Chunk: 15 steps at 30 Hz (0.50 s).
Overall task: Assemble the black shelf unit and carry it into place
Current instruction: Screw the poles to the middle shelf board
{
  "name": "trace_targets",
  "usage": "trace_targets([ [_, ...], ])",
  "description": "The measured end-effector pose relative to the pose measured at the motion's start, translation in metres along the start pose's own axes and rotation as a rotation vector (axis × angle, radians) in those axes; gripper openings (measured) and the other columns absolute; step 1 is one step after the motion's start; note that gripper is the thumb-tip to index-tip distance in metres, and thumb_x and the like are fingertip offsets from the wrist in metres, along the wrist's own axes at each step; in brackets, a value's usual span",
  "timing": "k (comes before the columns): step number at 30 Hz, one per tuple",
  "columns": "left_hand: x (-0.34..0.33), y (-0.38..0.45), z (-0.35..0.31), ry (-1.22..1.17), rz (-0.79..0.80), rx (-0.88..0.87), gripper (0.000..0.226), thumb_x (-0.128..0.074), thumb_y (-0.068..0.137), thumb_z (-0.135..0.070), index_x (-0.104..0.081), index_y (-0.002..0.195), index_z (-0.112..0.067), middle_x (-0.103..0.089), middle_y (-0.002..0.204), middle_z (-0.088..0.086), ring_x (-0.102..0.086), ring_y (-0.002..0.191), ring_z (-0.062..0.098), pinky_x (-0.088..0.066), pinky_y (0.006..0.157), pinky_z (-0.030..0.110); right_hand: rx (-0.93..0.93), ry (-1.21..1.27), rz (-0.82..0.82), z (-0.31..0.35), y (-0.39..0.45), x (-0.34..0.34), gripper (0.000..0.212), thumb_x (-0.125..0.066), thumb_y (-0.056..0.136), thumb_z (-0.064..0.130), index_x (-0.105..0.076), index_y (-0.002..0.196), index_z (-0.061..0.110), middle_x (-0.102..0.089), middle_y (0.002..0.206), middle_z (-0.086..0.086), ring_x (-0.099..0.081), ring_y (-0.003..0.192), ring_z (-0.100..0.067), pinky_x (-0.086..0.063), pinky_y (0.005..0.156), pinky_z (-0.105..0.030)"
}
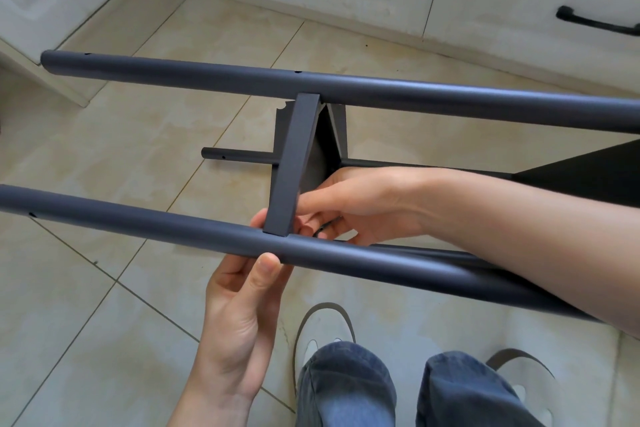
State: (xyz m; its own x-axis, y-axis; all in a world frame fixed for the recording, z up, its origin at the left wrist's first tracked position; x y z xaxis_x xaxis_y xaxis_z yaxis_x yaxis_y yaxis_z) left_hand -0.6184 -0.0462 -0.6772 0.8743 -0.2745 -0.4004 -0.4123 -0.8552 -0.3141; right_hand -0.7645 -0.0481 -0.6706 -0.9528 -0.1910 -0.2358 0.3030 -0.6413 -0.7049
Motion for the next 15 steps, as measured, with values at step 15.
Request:
trace_targets([
  [15, -0.0022, 0.0004, -0.0016, -0.001, 0.002, -0.026, 0.062, -0.096, 0.053, -0.050, -0.079, 0.107, -0.027, -0.076, 0.111, 0.004, -0.072, 0.107, 0.022, -0.049, 0.104, 0.040, 0.041, 0.029, 0.021, 0.0014, -0.0001, 0.0024, 0.011, -0.067, 0.092, 0.023, -0.072, 0.084, 0.017, -0.068, 0.078, 0.002, -0.055, 0.073, -0.012, -0.048, 0.081, -0.032],
])
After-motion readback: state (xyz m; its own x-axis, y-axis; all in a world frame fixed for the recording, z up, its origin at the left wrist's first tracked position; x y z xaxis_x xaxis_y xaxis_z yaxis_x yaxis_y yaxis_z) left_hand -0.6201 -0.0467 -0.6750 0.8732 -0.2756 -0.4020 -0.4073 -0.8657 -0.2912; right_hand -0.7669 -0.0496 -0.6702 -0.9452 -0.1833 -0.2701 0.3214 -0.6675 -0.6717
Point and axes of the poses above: each hand's wrist, its own y-axis towards the middle knuckle, its own x-axis out of the back of the hand, z = x × y, the point moved 7 cm from there along y, towards the middle knuckle
